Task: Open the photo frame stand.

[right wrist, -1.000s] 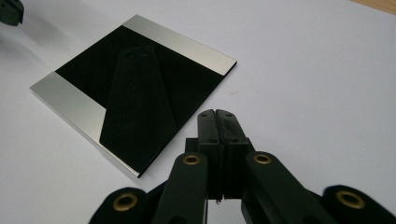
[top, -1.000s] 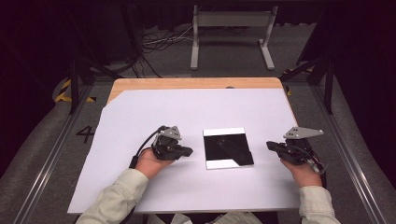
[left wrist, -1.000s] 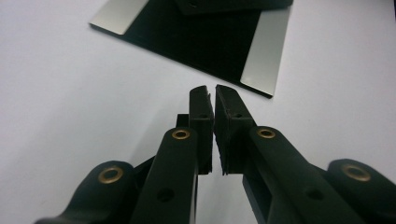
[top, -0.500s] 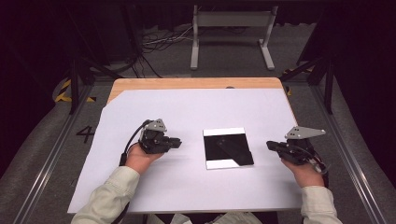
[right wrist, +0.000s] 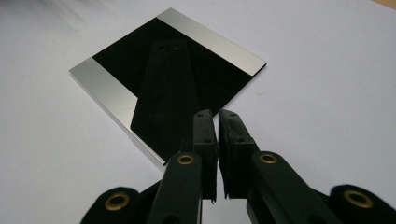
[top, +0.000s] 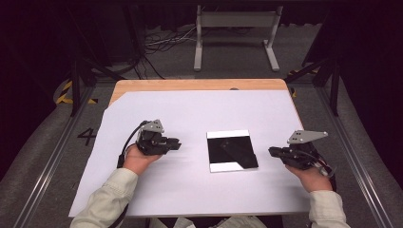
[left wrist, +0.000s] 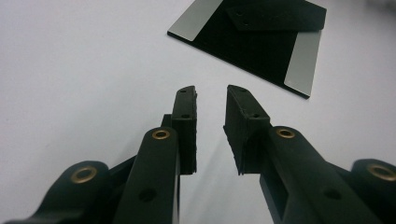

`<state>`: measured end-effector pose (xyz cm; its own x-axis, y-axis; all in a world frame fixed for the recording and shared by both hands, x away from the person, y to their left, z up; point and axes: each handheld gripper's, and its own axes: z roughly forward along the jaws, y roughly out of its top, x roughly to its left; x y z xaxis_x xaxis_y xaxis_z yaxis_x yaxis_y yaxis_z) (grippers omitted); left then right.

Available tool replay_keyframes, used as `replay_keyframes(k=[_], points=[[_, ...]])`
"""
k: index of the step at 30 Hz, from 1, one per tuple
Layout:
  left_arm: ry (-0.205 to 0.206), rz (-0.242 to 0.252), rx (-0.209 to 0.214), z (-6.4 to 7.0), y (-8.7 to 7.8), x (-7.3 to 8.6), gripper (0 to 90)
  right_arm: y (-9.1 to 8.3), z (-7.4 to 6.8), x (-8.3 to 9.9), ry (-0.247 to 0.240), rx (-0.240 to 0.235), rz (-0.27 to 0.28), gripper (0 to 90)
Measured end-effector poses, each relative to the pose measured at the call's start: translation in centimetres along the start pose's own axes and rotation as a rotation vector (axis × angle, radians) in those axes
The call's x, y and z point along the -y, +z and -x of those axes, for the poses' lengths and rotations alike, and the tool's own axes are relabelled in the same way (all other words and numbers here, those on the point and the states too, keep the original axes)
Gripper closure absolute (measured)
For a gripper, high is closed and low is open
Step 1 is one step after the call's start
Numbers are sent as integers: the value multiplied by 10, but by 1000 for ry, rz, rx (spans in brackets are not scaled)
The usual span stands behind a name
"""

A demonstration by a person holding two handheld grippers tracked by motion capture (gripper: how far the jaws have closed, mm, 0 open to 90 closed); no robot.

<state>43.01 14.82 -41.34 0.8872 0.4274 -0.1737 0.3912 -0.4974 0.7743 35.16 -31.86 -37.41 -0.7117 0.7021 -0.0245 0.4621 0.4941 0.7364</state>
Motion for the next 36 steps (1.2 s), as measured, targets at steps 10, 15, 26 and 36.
replay_keyframes(k=[10,15,26,36], points=[[-6,2,9,-1,0,0,725,3,-5,-4,-28,-30,-30,840],[-3,2,11,-1,0,0,720,3,-6,-3,-30,-40,-49,840],[-2,6,3,0,1,0,716,6,-11,-4,-50,-52,-79,832],[1,-6,14,0,6,-1,716,11,-15,-4,-70,-62,-130,826]])
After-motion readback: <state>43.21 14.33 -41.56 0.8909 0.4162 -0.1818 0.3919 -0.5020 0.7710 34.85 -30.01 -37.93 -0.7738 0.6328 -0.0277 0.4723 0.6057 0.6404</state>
